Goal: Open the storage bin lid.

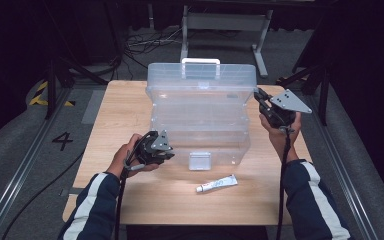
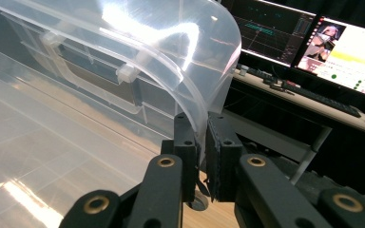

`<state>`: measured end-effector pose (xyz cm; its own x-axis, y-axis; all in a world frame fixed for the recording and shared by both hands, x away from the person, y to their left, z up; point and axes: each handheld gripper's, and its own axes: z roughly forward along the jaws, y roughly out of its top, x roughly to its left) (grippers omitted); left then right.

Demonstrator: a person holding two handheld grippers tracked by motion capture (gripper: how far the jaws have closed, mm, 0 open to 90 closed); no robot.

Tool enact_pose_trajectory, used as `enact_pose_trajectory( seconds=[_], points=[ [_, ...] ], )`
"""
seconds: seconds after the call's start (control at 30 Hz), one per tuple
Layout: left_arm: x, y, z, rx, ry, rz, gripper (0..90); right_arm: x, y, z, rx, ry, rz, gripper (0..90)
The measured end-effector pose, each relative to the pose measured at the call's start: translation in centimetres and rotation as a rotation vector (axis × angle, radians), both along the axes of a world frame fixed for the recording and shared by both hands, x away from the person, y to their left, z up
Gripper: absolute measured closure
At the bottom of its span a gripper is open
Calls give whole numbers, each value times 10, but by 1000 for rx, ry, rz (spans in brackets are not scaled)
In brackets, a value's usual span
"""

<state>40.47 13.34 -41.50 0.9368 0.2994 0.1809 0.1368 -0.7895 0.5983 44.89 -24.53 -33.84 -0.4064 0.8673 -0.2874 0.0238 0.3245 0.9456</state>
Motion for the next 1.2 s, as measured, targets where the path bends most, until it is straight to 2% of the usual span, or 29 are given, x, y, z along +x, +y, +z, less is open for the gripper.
enact_pose_trajectory(
  seconds=[0.13,0.43,0.5,0.67,1.2],
  points=[
    [0,1,0,7,-5,-12,759,7,1,5,-1,16,-6,847],
    [3,4,-1,-7,-1,-26,770,21,3,13,15,47,-23,853],
    [4,6,-1,-7,4,-25,768,25,3,16,19,65,-24,853],
    [6,9,0,10,-8,-27,763,33,5,21,30,92,-30,854],
    [8,13,-1,-14,-7,-25,758,58,7,27,66,128,-39,857]
  ],
)
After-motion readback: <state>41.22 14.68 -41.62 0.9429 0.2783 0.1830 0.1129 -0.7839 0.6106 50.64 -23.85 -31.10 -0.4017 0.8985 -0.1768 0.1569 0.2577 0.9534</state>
